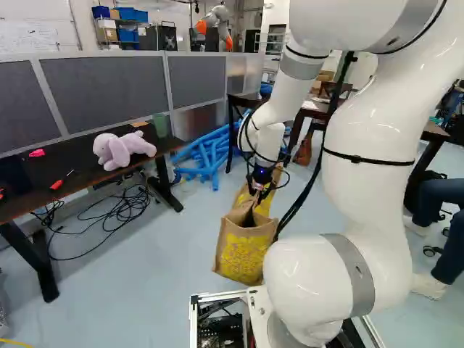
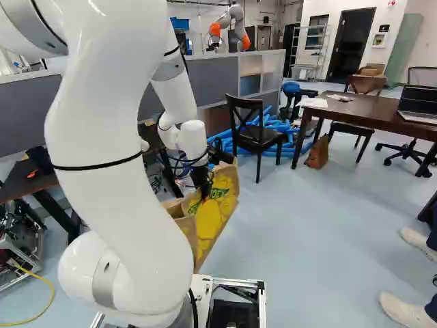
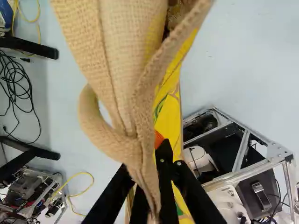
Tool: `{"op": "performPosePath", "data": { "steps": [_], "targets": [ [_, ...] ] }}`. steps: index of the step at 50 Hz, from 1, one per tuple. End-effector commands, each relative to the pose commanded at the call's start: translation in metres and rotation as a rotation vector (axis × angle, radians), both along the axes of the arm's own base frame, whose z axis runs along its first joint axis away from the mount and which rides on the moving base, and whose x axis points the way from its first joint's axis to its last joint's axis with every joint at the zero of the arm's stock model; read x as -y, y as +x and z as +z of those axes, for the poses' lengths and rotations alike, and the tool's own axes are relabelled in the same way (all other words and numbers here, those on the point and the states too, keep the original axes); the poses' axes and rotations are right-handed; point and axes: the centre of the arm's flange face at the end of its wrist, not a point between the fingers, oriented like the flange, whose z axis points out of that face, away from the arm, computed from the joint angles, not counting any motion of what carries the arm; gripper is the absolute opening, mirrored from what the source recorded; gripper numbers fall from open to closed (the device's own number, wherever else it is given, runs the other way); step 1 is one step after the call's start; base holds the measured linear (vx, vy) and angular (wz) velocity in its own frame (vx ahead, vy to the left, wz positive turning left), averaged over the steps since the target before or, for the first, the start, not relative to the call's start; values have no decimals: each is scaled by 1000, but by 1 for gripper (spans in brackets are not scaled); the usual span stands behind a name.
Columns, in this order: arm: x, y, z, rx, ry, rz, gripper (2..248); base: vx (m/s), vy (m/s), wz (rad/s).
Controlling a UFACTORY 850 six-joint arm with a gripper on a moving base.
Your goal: Pick up the bag on the ground and place it on the table
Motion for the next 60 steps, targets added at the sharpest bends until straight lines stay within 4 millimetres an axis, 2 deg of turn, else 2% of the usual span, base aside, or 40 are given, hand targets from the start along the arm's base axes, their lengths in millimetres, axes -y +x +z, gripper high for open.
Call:
{"op": "performPosePath", "data": {
  "steps": [24, 60],
  "targets": [
    [7, 11, 37, 36, 0, -13, 22, 0, 0, 0],
    [5, 23, 92, 14, 10, -2, 22, 0, 0, 0]
  ]
}}
